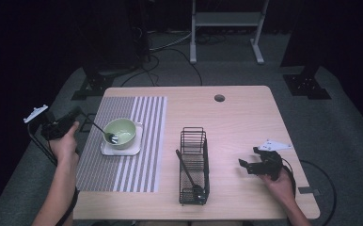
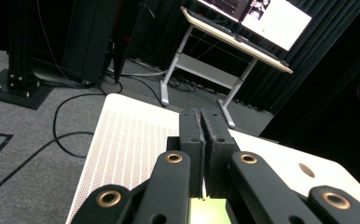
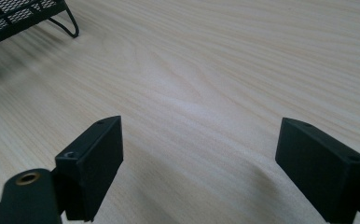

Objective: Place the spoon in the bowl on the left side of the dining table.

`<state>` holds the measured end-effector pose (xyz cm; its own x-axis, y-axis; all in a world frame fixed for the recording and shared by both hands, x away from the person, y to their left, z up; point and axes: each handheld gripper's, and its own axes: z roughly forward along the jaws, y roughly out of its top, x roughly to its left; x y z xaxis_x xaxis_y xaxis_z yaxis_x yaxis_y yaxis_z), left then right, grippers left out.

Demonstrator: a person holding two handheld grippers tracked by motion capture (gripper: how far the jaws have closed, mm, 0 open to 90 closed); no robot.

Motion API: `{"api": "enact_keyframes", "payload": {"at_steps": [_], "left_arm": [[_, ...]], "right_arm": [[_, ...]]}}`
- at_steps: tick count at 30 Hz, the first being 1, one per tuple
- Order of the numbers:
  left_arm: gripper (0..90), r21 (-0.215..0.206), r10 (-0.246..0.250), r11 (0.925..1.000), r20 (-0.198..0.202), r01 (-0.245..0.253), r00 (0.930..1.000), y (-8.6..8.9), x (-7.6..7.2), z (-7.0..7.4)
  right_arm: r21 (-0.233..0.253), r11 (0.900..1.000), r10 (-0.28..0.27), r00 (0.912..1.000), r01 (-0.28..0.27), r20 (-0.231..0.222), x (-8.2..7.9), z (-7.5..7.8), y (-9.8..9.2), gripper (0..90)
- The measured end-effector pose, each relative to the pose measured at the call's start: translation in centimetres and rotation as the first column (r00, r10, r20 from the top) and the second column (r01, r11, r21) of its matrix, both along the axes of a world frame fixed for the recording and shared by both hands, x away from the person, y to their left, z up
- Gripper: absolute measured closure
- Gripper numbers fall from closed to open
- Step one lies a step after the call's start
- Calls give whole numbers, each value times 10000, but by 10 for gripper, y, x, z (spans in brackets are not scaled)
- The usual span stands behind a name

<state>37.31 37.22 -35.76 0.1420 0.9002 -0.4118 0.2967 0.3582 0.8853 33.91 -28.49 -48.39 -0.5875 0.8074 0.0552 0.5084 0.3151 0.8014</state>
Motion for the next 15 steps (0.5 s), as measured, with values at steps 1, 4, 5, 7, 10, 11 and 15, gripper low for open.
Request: {"api": "enact_keyframes", "payload": {"at_steps": [1,4,5,7,10,11,15], "left_arm": [[885,0,0,10000,0,0,10000,0,0,0],[885,-53,8,10000,-15,-8,10000,0,0,-2],[885,-66,15,10000,-17,-15,10000,0,0,-3],[885,-119,10,9999,-40,-10,10000,0,0,-4],[885,-114,28,9999,-59,-29,10000,1,0,-5],[885,-121,32,9999,-59,-33,10000,1,0,-6],[885,-154,51,9999,-98,-53,9999,1,0,-7]], "right_arm": [[0,10000,0,10000,0,0,0,0,0,140],[-8,10000,-3,10000,3,-3,0,0,0,140],[-8,10000,-3,10000,3,-3,0,0,0,140],[-6,10000,-1,10000,1,2,0,0,0,140],[-7,10000,-4,10000,4,0,0,0,0,140],[-5,10000,-4,10000,4,1,0,0,0,140],[-2,10000,-5,10000,5,2,0,0,0,140]]}}
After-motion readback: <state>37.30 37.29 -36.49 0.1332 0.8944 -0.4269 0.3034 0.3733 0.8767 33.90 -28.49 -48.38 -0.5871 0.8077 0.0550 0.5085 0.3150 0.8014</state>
